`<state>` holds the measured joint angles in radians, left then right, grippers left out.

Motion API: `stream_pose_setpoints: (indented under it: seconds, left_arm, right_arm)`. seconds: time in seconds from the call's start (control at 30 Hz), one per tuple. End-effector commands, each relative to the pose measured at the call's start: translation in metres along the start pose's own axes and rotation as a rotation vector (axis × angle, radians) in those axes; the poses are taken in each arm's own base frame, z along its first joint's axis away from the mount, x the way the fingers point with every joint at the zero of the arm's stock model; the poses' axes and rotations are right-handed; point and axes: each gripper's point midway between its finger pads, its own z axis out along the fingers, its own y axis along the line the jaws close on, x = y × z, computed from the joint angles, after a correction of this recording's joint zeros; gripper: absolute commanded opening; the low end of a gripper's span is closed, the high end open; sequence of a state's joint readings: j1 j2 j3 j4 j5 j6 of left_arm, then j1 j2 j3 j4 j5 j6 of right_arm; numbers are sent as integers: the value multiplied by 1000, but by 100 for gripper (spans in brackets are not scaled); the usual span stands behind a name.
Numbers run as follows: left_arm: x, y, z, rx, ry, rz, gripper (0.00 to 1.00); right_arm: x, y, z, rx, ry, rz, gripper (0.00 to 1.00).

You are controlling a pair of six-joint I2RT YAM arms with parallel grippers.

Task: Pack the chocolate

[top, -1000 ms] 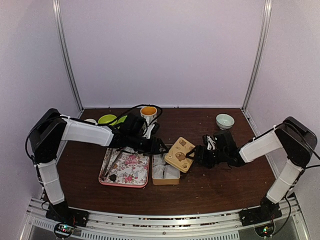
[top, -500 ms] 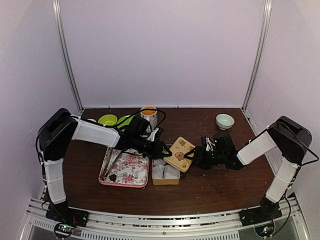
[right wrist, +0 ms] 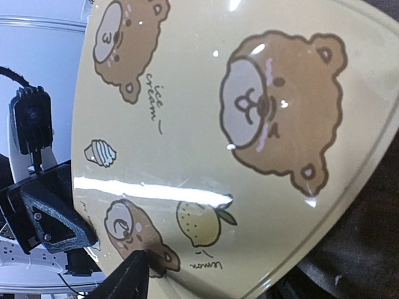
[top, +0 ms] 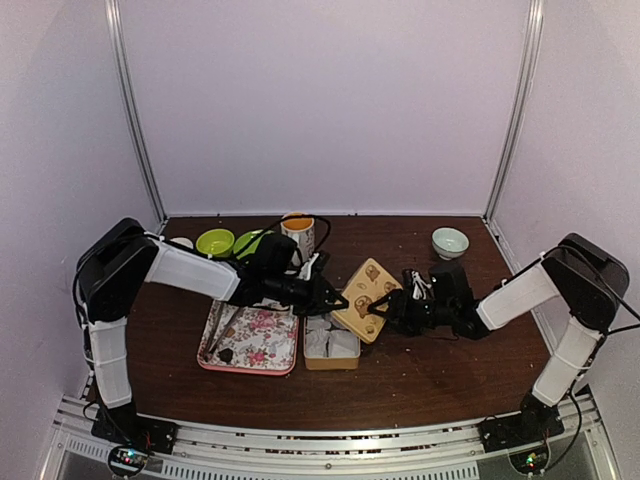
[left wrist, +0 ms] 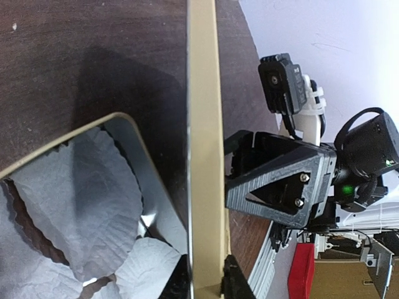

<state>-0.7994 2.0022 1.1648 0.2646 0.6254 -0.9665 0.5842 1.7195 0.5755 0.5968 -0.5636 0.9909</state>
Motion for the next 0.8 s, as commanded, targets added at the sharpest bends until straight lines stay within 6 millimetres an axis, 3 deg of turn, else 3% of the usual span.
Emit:
stream_pose_setpoints:
  seconds: [0.0, 0.1, 0.3, 0.53, 0.77]
  left_arm:
    - [-16, -59, -19, 172, -73, 108, 11]
    - [-18, -74, -27, 184, -84, 148, 10]
    - [-20, -80, -37, 97, -96, 226, 10]
    - [-18, -110, -38, 14, -94, 418, 8]
    - [-22, -137, -46, -187, -161, 623, 4]
  right_arm:
    - [-8, 17, -15, -15, -44, -70, 66]
    - [-15, 21, -27, 16, -74, -111, 69]
    - [-30, 36, -59, 104, -139, -232, 72]
    - [-44, 72, -96, 124, -196, -302, 75]
    - [-53, 102, -123, 99, -249, -265, 74]
